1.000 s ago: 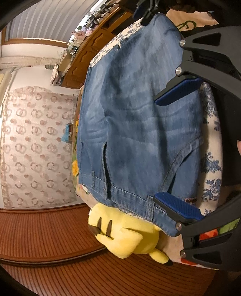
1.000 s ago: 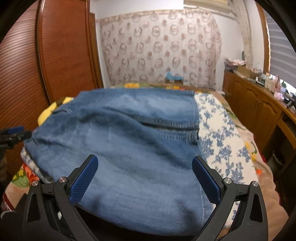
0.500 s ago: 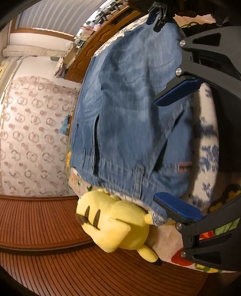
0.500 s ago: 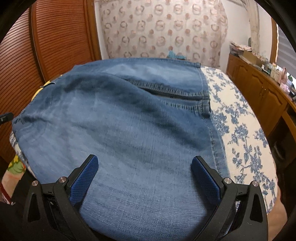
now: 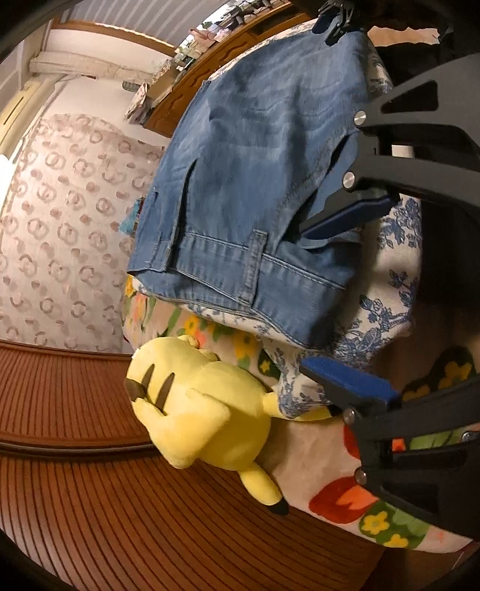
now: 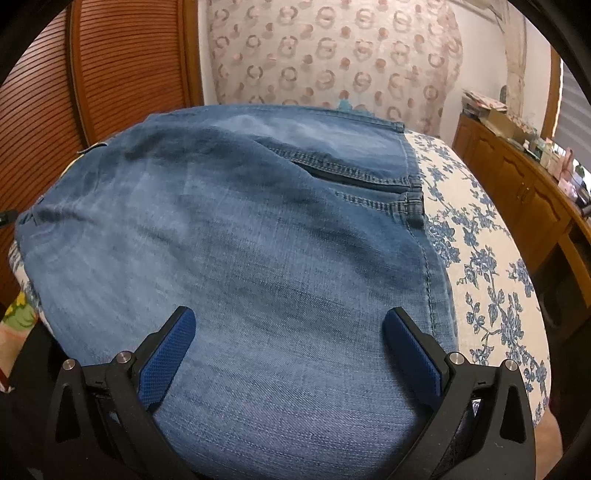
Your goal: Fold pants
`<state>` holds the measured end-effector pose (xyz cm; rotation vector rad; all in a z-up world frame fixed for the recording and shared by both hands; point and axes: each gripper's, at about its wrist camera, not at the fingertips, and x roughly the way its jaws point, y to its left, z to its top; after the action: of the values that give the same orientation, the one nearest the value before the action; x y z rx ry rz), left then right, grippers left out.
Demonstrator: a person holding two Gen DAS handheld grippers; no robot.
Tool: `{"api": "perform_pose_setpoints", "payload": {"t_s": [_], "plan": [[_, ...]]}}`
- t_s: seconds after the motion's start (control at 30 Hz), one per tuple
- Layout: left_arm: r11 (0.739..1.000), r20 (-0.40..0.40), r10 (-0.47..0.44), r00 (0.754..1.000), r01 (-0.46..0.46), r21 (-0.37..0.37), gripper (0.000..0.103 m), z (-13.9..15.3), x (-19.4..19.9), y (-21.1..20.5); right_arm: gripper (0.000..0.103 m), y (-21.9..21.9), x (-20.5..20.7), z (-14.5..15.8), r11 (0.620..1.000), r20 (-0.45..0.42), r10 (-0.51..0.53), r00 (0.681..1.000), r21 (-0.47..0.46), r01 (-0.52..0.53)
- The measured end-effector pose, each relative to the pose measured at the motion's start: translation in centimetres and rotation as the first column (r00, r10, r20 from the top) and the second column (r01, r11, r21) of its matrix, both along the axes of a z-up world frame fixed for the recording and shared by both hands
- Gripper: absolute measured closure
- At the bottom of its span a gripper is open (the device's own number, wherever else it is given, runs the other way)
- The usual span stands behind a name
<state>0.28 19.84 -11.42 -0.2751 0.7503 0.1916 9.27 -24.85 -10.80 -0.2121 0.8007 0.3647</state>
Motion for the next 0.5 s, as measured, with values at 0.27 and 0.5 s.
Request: {"api": "perform_pose_setpoints", "payload": {"t_s": [0.27,0.5], "plan": [[0.999,-0.011,0.015,1.0,-0.015,-0.035,0.049,-1.2,0.2,0.2,0.0,0.0,0.0,-0.1,1.0,-0.003,0.019,1.0,0.0,-0.019],[0.999,0.008,-0.021,1.0,0.021,-0.047,0.084,-0.8,0.8,0.1,0.0,-0.3,-0.3,-0.2,1.0,0.004,0.022,1.0,0.003,-0.022]]}}
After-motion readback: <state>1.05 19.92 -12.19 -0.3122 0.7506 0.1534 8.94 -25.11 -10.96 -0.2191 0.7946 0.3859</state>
